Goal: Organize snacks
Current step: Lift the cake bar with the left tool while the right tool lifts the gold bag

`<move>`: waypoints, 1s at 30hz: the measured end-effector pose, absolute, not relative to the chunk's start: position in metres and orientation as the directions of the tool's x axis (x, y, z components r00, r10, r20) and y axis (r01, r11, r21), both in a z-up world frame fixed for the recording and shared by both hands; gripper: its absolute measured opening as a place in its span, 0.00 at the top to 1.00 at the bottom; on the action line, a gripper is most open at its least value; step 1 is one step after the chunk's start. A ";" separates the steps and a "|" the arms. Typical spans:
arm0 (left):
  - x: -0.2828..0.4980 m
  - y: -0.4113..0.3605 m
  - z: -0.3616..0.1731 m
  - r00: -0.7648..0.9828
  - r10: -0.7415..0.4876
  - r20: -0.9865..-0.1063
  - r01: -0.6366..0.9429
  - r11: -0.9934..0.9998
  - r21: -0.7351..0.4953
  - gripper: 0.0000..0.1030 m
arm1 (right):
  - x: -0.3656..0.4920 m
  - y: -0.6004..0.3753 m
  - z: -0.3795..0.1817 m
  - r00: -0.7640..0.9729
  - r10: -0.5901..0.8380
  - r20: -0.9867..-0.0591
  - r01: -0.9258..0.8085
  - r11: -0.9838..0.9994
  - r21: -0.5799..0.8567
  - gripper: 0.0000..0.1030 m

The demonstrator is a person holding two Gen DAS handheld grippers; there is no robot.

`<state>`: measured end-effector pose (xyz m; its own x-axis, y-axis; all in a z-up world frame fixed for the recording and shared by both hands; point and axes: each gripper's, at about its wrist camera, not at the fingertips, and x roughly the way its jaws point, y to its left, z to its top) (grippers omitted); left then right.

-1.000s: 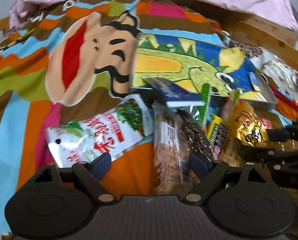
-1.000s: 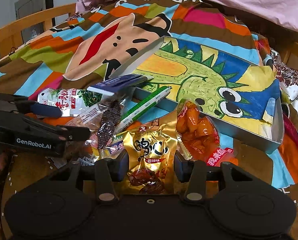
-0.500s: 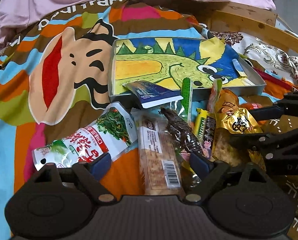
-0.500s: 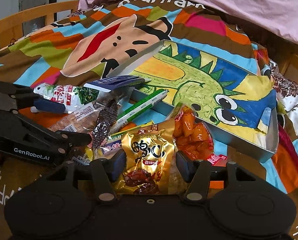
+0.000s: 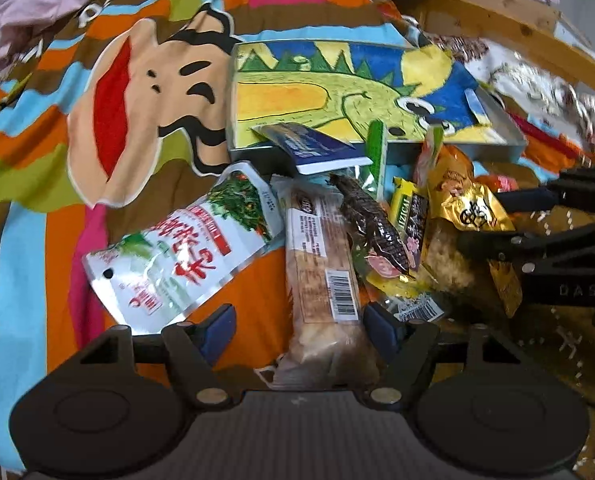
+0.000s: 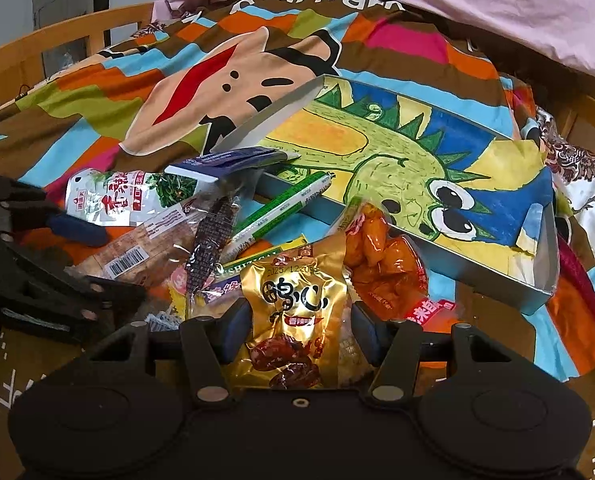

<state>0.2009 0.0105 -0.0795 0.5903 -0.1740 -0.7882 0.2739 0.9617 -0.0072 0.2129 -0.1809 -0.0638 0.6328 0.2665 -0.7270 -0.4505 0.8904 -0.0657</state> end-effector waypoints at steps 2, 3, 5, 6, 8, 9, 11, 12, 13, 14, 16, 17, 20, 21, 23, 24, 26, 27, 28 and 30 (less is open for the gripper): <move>0.204 0.001 -0.084 0.610 -0.138 -0.780 0.289 0.956 0.057 0.27 | 0.212 -0.179 -0.064 0.642 0.260 -0.722 -0.453 0.888 -0.083 0.41; 0.206 -0.002 -0.087 0.627 -0.118 -0.770 0.291 0.953 0.090 0.27 | 0.212 -0.178 -0.064 0.649 0.253 -0.717 -0.453 0.886 -0.098 0.38; 0.211 -0.004 -0.090 0.642 -0.111 -0.758 0.289 0.952 0.105 0.33 | 0.211 -0.177 -0.065 0.659 0.243 -0.712 -0.452 0.884 -0.117 0.35; 0.213 -0.003 -0.090 0.643 -0.115 -0.757 0.282 0.955 0.094 0.35 | 0.212 -0.177 -0.065 0.659 0.241 -0.713 -0.450 0.885 -0.116 0.35; 0.214 0.002 -0.091 0.637 -0.133 -0.759 0.268 0.962 0.056 0.43 | 0.213 -0.177 -0.065 0.655 0.241 -0.716 -0.446 0.889 -0.108 0.35; 0.215 0.004 -0.091 0.635 -0.139 -0.760 0.263 0.964 0.043 0.46 | 0.213 -0.177 -0.064 0.653 0.242 -0.717 -0.447 0.888 -0.107 0.38; 0.215 0.006 -0.089 0.634 -0.151 -0.758 0.261 0.965 0.026 0.58 | 0.212 -0.177 -0.063 0.649 0.248 -0.719 -0.454 0.885 -0.104 0.44; 0.214 0.006 -0.088 0.634 -0.151 -0.758 0.258 0.966 0.023 0.58 | 0.211 -0.176 -0.063 0.645 0.253 -0.721 -0.460 0.882 -0.103 0.49; 0.213 0.006 -0.087 0.632 -0.154 -0.760 0.255 0.967 0.016 0.59 | 0.209 -0.174 -0.063 0.643 0.252 -0.723 -0.464 0.879 -0.107 0.49; 0.212 0.007 -0.087 0.626 -0.160 -0.764 0.251 0.968 0.003 0.59 | 0.207 -0.174 -0.062 0.644 0.250 -0.723 -0.467 0.877 -0.113 0.50; 0.210 0.008 -0.085 0.611 -0.173 -0.773 0.238 0.971 -0.029 0.60 | 0.205 -0.174 -0.061 0.641 0.256 -0.724 -0.473 0.874 -0.110 0.51; 0.208 0.009 -0.083 0.601 -0.178 -0.779 0.229 0.972 -0.046 0.60 | 0.204 -0.175 -0.061 0.638 0.260 -0.725 -0.474 0.874 -0.103 0.51; 0.200 0.013 -0.077 0.570 -0.204 -0.796 0.205 0.973 -0.102 0.60 | 0.202 -0.177 -0.060 0.625 0.278 -0.730 -0.479 0.875 -0.076 0.51; 0.198 0.015 -0.076 0.562 -0.211 -0.800 0.203 0.973 -0.114 0.60 | 0.201 -0.177 -0.060 0.625 0.279 -0.729 -0.481 0.873 -0.079 0.51; 0.195 0.014 -0.075 0.558 -0.208 -0.803 0.207 0.972 -0.108 0.60 | 0.201 -0.175 -0.062 0.628 0.279 -0.727 -0.489 0.868 -0.090 0.50; 0.196 0.013 -0.076 0.560 -0.206 -0.802 0.213 0.972 -0.101 0.59 | 0.201 -0.175 -0.062 0.628 0.279 -0.726 -0.491 0.866 -0.092 0.50; 0.199 0.011 -0.077 0.567 -0.202 -0.799 0.218 0.972 -0.091 0.49 | 0.201 -0.174 -0.063 0.631 0.281 -0.723 -0.494 0.864 -0.095 0.49; 0.202 0.010 -0.078 0.573 -0.202 -0.794 0.222 0.971 -0.087 0.47 | 0.201 -0.175 -0.063 0.631 0.283 -0.722 -0.495 0.864 -0.094 0.48; 0.204 0.008 -0.079 0.582 -0.194 -0.790 0.222 0.972 -0.074 0.47 | 0.202 -0.174 -0.063 0.631 0.285 -0.721 -0.496 0.863 -0.093 0.47; 0.209 0.006 -0.081 0.591 -0.187 -0.785 0.231 0.971 -0.058 0.47 | 0.202 -0.174 -0.063 0.632 0.287 -0.720 -0.497 0.863 -0.093 0.47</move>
